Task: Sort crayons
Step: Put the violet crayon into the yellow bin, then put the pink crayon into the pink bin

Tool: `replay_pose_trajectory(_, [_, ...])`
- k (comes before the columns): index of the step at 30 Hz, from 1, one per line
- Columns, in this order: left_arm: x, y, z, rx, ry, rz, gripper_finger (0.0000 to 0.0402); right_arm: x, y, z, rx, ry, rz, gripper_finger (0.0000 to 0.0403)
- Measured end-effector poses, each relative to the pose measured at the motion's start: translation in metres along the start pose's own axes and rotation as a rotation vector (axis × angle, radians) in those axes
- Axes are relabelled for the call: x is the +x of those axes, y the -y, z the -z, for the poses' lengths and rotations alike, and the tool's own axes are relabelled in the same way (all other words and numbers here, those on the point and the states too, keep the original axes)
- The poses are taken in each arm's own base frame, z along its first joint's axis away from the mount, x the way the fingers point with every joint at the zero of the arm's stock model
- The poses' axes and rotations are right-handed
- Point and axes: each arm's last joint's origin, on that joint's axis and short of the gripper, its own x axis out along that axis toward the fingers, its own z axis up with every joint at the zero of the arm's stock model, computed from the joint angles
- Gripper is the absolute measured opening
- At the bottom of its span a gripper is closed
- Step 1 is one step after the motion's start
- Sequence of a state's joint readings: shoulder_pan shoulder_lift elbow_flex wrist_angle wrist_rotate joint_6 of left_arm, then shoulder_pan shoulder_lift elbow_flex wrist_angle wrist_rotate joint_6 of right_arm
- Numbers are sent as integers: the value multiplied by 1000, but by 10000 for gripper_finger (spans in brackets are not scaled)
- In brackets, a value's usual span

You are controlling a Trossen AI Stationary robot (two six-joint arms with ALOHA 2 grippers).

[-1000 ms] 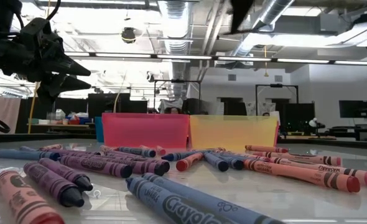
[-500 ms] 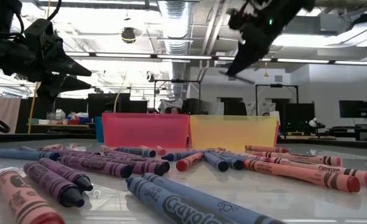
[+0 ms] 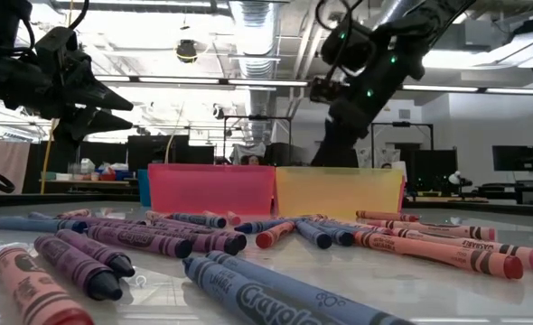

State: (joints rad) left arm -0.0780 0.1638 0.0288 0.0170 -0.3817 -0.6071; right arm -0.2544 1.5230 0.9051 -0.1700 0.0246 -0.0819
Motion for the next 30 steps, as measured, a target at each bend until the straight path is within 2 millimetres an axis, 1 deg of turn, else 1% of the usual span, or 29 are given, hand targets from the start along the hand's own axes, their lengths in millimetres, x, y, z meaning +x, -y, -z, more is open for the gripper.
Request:
replay_pose_trajectory(6, [0, 0, 0, 9, 0, 0, 160, 8, -1, 4, 1, -34, -6, 23])
replay_pose_trajectory(14, [0, 0, 0, 10, 0, 1, 160, 10, 3, 6, 62, -47, 3, 72])
replay_pose_trajectory(16, [0, 0, 0, 10, 0, 0, 160, 9, 2, 5, 62, -43, 2, 83])
replay_pose_trajectory(18, [0, 0, 0, 10, 0, 1, 160, 4, 0, -3, 78, -37, -2, 92])
replay_pose_trajectory(20, [0, 0, 0, 9, 1, 0, 160, -7, -2, -19, 97, -27, -10, 96])
replay_pose_trajectory(22, [0, 0, 0, 9, 1, -1, 160, -25, -5, -36, 118, -32, -21, 97])
replay_pose_trajectory(24, [0, 0, 0, 9, 4, -4, 160, -43, -11, -51, 139, -72, -36, 97])
replay_pose_trajectory(28, [0, 0, 0, 9, 4, -5, 160, -78, -26, -70, 256, -187, -55, 97])
replay_pose_trajectory(30, [0, 0, 0, 9, 4, -5, 160, -90, -37, -73, 312, -236, -62, 97])
